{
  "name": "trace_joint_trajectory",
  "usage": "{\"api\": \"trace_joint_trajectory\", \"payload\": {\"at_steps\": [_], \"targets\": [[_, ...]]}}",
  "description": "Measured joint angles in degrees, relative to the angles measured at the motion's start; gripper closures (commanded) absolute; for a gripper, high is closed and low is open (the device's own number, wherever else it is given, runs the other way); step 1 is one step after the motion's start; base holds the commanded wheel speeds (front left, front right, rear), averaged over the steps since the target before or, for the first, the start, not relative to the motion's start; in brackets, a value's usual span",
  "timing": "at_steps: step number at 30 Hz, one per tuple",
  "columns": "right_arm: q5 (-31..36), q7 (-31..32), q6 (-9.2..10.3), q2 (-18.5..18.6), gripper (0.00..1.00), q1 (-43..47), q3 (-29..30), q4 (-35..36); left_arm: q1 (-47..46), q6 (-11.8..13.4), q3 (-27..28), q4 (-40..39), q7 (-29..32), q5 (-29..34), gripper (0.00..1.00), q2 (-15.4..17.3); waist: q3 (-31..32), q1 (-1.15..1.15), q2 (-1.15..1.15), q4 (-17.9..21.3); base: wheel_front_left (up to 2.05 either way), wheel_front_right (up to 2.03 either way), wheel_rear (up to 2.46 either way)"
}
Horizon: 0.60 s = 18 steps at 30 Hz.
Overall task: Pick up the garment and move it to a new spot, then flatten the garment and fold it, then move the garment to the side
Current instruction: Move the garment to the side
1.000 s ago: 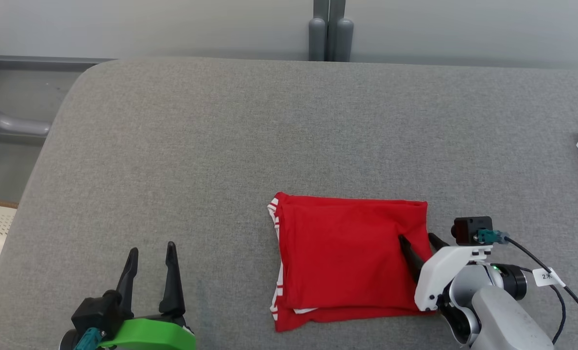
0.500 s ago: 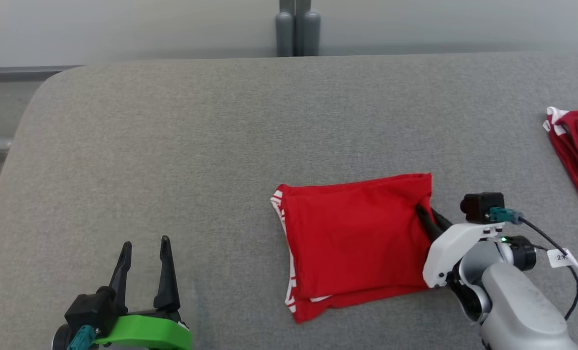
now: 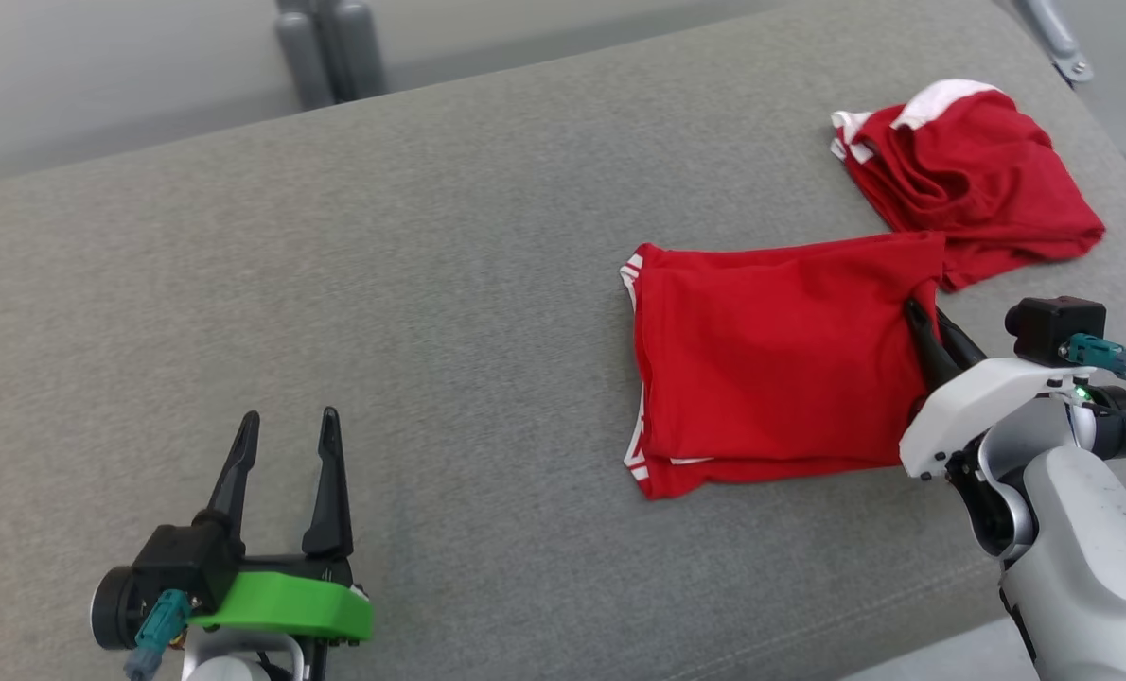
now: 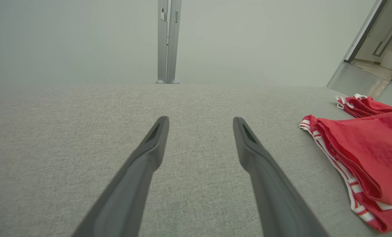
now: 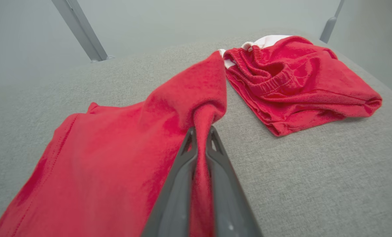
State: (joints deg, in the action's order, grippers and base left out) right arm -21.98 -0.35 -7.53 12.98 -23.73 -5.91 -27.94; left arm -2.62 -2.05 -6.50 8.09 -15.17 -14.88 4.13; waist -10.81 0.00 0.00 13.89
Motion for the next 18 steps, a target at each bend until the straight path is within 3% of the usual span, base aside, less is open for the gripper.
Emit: {"api": "trace_joint_trajectory", "payload": {"at_steps": [11,18], "targets": [[0.6,-0.8,0.00,-2.1,1.00,-1.2,1.5,1.5,-2.8,-0.1,-1.2,-1.1,1.6,1.3,0.00,2.0,-4.4,0.00,0.00,10.7,0.00,0.00,0.00],[1.4,-0.9,0.01,-3.1,1.00,-4.7,0.0,0.9,-3.1,0.0,-1.6,-1.5,1.8,1.3,0.00,2.3,-7.1,0.00,0.00,13.0,0.00,0.00,0.00]]}}
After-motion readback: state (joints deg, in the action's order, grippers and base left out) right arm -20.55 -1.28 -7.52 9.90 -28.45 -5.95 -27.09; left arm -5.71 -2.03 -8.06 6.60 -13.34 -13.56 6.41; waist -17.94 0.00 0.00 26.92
